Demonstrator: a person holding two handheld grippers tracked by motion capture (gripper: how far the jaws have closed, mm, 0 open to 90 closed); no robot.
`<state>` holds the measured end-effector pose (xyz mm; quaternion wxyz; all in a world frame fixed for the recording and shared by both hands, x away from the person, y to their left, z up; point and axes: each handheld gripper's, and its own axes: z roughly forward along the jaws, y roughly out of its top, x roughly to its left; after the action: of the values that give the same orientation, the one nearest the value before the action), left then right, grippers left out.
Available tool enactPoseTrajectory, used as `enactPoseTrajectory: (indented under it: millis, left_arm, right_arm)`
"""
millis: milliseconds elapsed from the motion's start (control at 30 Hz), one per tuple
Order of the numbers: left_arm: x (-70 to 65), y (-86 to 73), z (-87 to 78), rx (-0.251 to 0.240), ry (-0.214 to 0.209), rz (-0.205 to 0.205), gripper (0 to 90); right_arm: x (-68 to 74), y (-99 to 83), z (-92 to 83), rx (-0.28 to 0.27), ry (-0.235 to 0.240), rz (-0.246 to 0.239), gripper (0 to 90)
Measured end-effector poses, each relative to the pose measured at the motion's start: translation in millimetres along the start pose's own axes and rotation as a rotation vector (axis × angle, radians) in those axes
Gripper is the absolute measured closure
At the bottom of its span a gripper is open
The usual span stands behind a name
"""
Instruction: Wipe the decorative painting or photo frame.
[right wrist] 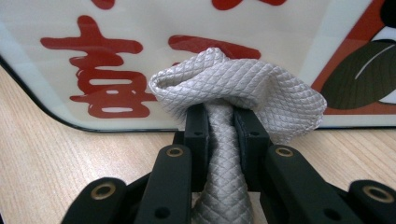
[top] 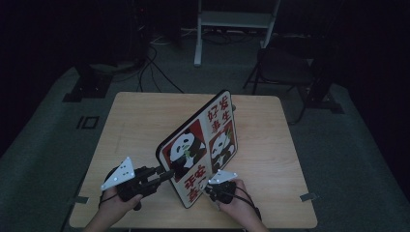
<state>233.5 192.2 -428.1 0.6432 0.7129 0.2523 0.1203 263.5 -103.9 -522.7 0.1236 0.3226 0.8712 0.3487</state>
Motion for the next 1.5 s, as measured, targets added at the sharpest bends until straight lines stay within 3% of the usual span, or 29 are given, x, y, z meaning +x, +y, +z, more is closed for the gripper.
enactPoseTrajectory:
  millis: [467,900,1100,1500]
  left_arm:
    - [1.3,-0.2,-0.6,-0.003,0.004,0.001,72.2]
    - [1.7,-0.4,-0.5,-0.001,0.009,0.004,72.7]
    - [2.1,-0.9,-0.2,0.005,0.016,0.008,72.9]
    - [0.7,-1.3,0.3,0.008,0.004,0.001,72.5]
  right_arm:
    - [19.5,1.7,2.4,0.026,0.051,-0.047,78.0]
    - [37.1,13.4,-3.5,-0.003,0.154,-0.064,77.9]
    - [38.2,23.7,-9.7,-0.022,0.151,-0.081,78.0]
    - [31.0,54.2,-39.7,-0.17,0.099,-0.073,78.0]
